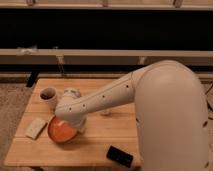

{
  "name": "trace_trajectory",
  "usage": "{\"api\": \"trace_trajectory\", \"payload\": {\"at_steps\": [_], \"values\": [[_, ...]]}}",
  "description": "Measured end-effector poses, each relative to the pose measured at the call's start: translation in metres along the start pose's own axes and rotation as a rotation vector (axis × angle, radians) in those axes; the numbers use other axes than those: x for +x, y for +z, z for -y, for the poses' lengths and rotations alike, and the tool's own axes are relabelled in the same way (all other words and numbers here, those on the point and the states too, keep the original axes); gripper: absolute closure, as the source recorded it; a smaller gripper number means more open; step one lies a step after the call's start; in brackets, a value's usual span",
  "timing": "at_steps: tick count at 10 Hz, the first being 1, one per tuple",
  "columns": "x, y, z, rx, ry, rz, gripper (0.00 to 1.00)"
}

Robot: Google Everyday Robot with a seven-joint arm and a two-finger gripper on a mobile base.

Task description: Drag the ceramic bowl in a circle

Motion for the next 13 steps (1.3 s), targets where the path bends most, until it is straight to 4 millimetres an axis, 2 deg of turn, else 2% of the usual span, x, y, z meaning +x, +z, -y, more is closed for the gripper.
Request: {"api": "trace_trajectory", "payload": {"at_steps": [2,3,6,7,8,9,11,13], "values": [[0.0,-0.011,-0.028,-0.025,0.043,-0.004,1.0],[-0.001,-0.018,-0.044,-0.041,0.067,-0.004,0.96],[-0.021,-0.024,-0.06,-0.064,0.072,0.018,0.69],[-0.033,-0.023,-0.062,-0.068,0.069,0.034,0.56],[-0.04,-0.02,-0.059,-0.063,0.064,0.046,0.47],[-0.044,-0.016,-0.055,-0.056,0.061,0.057,0.39],[-0.045,0.003,-0.037,-0.041,0.039,0.071,0.21],[-0.044,0.012,-0.028,-0.036,0.031,0.075,0.2]]}}
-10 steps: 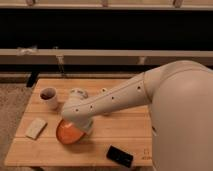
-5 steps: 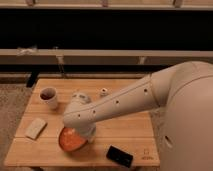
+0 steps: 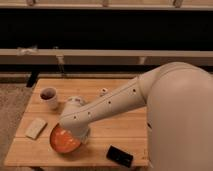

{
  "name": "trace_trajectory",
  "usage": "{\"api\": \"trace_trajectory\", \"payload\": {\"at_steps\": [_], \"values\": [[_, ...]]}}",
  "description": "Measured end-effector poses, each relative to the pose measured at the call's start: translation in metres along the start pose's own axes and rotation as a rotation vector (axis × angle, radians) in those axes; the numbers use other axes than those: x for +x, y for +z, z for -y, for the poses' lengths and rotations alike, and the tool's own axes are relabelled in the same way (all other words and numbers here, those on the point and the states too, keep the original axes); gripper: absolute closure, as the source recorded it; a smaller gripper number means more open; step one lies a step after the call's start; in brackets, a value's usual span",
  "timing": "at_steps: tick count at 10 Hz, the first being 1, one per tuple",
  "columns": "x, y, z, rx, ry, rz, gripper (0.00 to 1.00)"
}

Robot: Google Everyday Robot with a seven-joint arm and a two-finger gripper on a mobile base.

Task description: Drag the ceramic bowl in a circle

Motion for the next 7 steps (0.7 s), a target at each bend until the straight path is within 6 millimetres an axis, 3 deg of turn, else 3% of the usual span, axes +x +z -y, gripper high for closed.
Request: {"api": "trace_trajectory", "payload": {"at_steps": [3,7], "values": [[0.012,0.01,0.011,0.009,-0.006,-0.01,0.2],[0.051,0.009,0.01,0.097,0.004,-0.011,0.2]]}}
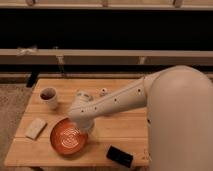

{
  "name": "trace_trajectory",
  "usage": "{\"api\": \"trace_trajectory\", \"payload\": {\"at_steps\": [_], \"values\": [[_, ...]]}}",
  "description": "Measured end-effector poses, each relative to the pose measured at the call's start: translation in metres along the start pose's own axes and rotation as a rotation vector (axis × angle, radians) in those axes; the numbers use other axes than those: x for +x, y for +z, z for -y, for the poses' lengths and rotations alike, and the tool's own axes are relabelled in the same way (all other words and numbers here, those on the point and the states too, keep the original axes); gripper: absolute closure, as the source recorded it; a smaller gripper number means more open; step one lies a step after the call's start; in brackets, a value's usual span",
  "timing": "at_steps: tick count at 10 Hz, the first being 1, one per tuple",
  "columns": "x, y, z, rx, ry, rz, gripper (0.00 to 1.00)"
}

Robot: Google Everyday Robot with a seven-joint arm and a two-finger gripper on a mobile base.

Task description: Drag the ceramic bowl in a circle

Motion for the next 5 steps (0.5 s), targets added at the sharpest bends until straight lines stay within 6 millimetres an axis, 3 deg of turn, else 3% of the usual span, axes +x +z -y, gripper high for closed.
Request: {"api": "trace_trajectory", "payload": {"at_steps": [2,5], "values": [[0.014,-0.0082,-0.0014,0.054,0.012,0.0,0.2],[0.0144,-0.0092,-0.0005,0.06,0.012,0.001,0.2]]}}
